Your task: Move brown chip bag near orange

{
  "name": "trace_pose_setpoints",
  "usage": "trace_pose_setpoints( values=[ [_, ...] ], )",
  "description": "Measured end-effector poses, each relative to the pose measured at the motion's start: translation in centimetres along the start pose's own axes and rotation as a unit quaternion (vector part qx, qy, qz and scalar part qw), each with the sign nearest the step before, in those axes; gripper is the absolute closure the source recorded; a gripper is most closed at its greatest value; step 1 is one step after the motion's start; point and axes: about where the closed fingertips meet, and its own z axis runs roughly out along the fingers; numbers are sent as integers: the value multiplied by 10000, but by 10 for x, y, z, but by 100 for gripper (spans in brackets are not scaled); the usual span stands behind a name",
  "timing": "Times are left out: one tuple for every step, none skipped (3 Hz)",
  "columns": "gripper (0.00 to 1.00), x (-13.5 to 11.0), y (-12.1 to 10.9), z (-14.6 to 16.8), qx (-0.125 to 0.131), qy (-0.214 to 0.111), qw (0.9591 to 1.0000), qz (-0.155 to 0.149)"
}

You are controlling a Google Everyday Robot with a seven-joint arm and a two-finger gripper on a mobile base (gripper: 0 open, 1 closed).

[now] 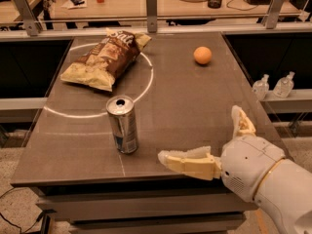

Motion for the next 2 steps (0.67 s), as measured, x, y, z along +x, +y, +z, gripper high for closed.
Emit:
trace_pose_setpoints(
  values=[
    [0,-1,-3,7,211,22,9997,-85],
    [0,-4,-6,28,388,-74,9988,-293]
  ],
)
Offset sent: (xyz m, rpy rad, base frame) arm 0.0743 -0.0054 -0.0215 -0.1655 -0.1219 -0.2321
